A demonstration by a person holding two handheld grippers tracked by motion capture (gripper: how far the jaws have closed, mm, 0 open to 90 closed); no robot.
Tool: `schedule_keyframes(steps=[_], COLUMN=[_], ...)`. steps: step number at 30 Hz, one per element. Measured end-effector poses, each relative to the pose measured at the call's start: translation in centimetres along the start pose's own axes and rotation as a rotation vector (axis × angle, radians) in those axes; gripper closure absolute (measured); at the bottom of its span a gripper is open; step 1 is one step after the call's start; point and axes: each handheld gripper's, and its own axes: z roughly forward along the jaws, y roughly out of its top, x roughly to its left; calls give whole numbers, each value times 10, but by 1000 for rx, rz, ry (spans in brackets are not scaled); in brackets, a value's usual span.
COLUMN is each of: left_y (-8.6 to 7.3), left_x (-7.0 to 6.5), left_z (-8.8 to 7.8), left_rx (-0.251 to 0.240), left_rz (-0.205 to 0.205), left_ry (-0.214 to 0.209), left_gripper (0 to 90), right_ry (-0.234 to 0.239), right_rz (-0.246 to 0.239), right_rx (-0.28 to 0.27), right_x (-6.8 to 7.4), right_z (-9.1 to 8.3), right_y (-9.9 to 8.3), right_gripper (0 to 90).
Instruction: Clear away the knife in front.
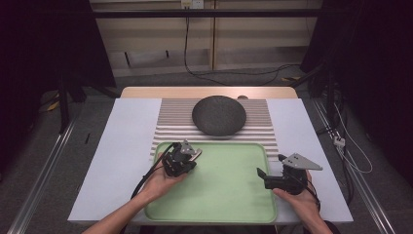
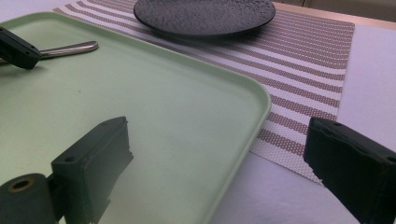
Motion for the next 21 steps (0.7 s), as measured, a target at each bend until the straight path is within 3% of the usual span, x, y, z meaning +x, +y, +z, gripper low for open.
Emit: schedule_keyframes(steps=[21], left_y=[-5], left_x=[13], left_z=[-5], left_rx=[20], left_rz=[-19], left_ry=[-11], left_gripper=[900], right_ry=[2], right_rz=[2], right_rx=[1], right_x=[0], right_z=[0], right_y=[0], right_gripper=[70])
